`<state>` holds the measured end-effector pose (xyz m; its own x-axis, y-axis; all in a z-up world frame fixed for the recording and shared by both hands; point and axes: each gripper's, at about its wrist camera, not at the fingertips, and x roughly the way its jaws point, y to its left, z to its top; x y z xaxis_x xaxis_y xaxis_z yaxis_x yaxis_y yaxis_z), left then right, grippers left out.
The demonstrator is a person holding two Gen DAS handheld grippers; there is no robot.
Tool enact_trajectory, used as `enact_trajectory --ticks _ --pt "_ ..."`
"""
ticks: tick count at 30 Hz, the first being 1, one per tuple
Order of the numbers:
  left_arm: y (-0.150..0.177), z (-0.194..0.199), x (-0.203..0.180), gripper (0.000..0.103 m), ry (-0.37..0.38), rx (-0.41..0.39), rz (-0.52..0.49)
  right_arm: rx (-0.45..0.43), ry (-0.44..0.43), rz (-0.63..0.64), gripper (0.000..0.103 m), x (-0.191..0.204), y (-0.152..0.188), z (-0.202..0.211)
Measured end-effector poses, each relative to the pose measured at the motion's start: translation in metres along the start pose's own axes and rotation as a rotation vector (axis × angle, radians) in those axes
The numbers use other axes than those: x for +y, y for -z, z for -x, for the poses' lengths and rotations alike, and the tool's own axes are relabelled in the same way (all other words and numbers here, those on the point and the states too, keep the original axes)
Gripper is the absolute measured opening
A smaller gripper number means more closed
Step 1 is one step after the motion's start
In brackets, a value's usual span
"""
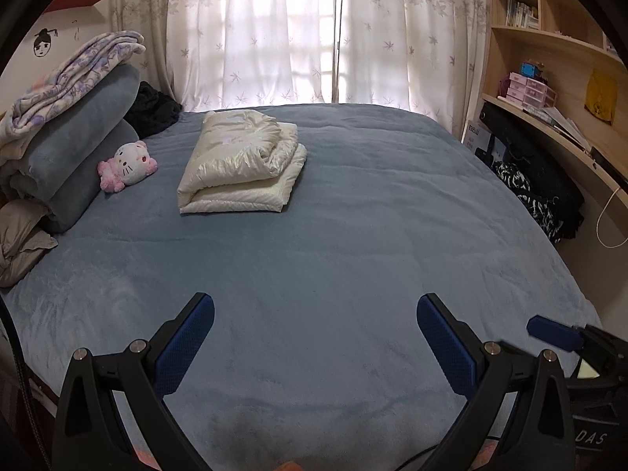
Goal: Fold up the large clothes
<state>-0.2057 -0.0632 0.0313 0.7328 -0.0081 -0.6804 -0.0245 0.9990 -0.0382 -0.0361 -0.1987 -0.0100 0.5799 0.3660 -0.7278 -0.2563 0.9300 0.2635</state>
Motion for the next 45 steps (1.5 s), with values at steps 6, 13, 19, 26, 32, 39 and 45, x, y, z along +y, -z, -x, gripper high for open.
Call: enact_trajectory --ticks 6,13,19,26,32,39,45 --pt "0.002 0.0 -0.003 0.102 0.009 0.016 0.006 -0.056 0.06 0.007 0.078 0.0 -0.002 0.005" --pt "0.003 -0.002 -0.002 0.102 -0.003 0.032 0.013 -0.055 0.067 0.0 0.078 -0.004 -0.003 0.001" --pt "0.005 -0.003 -0.001 0.102 -0.018 0.041 0.018 -0.055 0.068 0.001 0.078 -0.003 -0.003 -0.002" --pt "0.008 -0.006 0.003 0.101 -0.031 0.058 0.025 -0.047 0.075 0.004 0.078 0.0 -0.001 -0.006" --pt "0.01 -0.005 0.004 0.101 -0.043 0.06 0.029 -0.044 0.079 0.01 0.078 0.005 0.001 -0.008" --pt "0.012 -0.008 0.006 0.101 -0.051 0.069 0.041 -0.039 0.081 0.017 0.078 0.009 0.002 -0.011" --pt "0.013 -0.008 0.009 0.101 -0.055 0.071 0.042 -0.03 0.081 0.02 0.078 0.011 0.002 -0.013"
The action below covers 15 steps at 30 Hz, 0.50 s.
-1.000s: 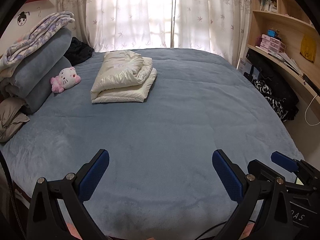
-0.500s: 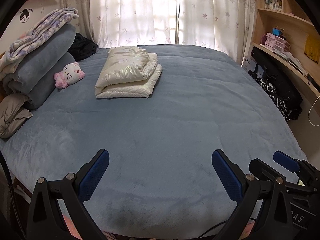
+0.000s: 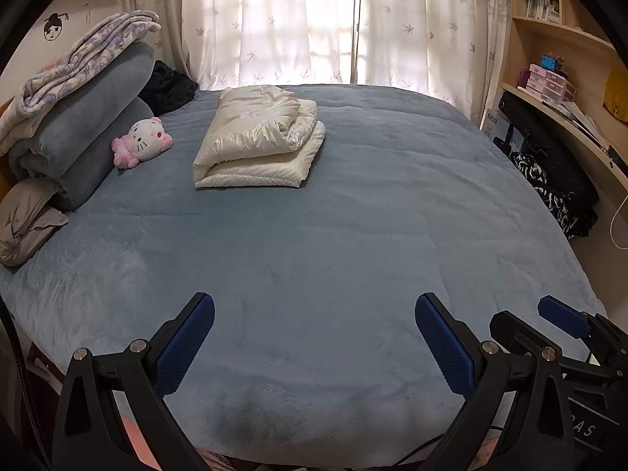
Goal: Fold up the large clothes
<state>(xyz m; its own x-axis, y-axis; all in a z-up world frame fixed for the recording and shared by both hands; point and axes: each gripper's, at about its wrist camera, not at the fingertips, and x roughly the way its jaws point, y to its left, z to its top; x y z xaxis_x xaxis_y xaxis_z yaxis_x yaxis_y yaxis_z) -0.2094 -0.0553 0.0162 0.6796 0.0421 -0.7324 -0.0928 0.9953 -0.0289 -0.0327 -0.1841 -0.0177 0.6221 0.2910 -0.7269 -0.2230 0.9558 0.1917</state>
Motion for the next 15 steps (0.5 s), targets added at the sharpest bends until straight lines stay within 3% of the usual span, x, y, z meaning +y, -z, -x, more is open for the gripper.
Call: enact_trajectory --ticks 15 --pt "0.0025 0.0018 -0.0016 0.101 -0.017 -0.003 0.001 0.001 0.0 0.001 0.078 0.0044 0.0004 -0.0007"
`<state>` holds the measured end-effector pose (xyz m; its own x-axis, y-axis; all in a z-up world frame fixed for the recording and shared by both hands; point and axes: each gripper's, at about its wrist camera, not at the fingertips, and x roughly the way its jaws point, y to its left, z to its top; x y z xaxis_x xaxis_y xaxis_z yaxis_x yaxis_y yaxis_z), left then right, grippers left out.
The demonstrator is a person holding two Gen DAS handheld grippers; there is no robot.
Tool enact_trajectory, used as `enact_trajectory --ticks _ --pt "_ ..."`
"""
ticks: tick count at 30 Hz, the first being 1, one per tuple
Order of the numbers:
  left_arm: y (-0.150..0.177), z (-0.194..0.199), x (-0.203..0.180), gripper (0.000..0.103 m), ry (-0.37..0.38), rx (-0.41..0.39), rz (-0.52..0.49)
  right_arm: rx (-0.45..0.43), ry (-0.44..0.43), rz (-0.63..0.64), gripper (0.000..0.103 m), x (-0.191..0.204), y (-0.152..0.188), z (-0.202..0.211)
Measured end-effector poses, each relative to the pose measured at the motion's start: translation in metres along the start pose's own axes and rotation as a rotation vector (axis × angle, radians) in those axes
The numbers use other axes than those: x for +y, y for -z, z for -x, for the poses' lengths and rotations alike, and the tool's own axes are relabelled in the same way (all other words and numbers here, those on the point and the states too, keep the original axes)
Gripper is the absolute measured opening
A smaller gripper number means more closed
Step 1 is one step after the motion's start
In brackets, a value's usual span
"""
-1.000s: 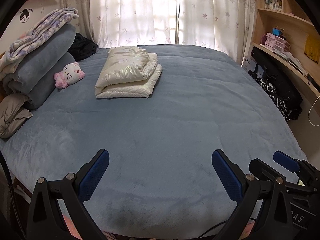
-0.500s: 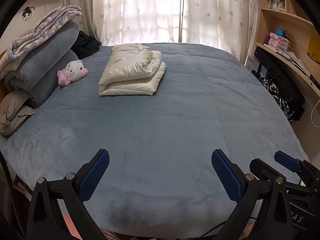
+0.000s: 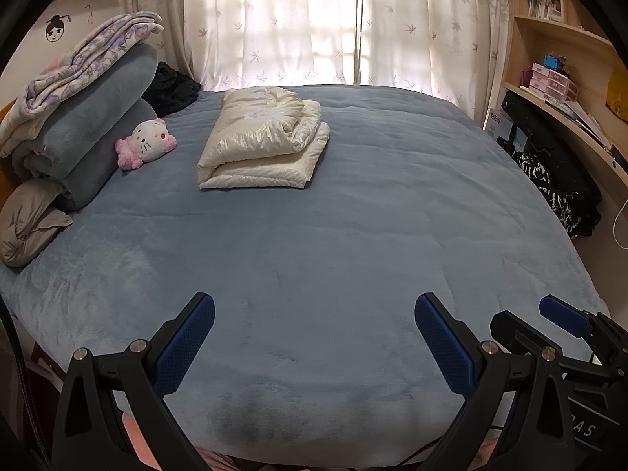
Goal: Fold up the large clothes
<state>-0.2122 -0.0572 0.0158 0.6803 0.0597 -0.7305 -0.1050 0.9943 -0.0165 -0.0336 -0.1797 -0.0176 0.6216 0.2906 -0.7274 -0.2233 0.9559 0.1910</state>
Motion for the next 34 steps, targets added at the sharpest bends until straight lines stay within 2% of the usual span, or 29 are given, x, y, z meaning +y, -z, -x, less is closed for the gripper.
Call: enact_trajectory --ticks 34 --pt "0.007 -0.006 0.012 0.1 -0.005 0.034 0.022 0.036 0.004 0.013 0.078 0.008 0.007 -0.009"
